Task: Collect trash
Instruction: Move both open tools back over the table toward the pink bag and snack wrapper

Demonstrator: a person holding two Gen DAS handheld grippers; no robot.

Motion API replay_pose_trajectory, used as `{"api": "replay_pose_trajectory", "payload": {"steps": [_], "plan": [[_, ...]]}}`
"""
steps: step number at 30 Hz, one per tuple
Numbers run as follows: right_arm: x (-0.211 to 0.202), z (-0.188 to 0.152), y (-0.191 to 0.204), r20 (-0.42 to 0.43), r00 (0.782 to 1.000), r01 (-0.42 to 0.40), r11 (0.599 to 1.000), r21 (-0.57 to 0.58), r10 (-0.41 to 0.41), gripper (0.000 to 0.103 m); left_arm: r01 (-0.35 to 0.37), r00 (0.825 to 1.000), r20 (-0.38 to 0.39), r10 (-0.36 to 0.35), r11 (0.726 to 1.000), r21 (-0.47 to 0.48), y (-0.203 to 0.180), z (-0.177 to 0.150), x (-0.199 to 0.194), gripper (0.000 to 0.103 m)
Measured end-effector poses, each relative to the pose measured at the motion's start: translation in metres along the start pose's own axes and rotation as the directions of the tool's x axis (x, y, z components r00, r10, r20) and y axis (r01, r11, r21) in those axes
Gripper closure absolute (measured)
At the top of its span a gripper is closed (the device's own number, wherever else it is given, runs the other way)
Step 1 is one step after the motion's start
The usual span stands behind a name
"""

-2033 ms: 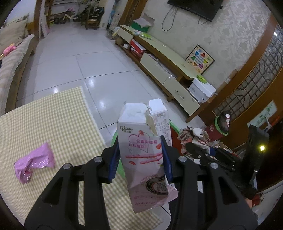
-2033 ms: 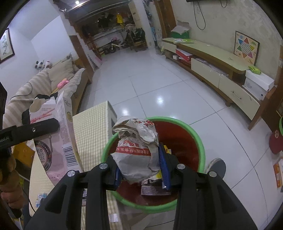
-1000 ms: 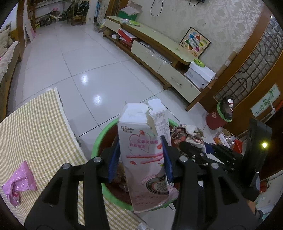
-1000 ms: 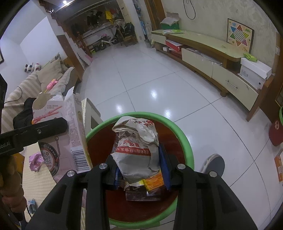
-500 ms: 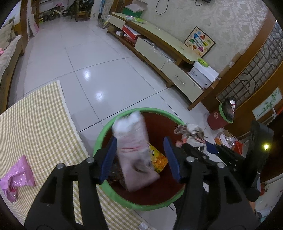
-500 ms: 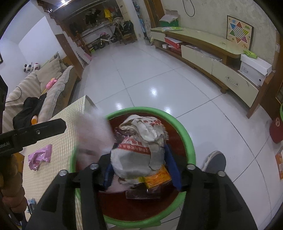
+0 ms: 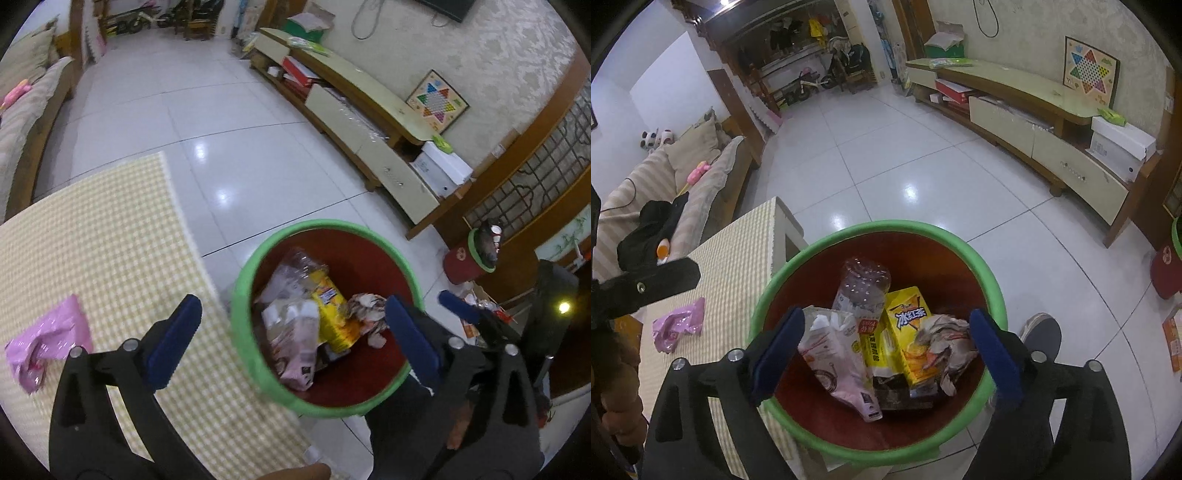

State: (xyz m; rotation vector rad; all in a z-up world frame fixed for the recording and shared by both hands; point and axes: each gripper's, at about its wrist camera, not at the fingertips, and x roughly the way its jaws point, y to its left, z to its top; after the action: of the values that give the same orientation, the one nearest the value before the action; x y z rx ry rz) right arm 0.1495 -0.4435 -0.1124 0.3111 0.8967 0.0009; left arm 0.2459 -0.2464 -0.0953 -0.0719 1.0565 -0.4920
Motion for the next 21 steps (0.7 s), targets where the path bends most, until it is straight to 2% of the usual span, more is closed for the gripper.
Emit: {"api": "replay_pose_trajectory", "payload": {"steps": [11, 21], "plan": [[-0.028, -0.013, 0.057, 0.013, 1.000, -0.017, 0.997, -0.082, 0.018, 0.010, -0.055, 0.997, 0.046, 0.059, 0.996, -0.074, 0.048, -0.032, -0.070, 0.005], [-0.048, -0.035, 0.130, 0.001, 0.997, -0.071, 0.979, -0.193, 0.073, 0.010, -0.093, 0.991, 0.086, 0.108, 0.982, -0.163, 0.098, -0.083, -0.137, 0.005]]}}
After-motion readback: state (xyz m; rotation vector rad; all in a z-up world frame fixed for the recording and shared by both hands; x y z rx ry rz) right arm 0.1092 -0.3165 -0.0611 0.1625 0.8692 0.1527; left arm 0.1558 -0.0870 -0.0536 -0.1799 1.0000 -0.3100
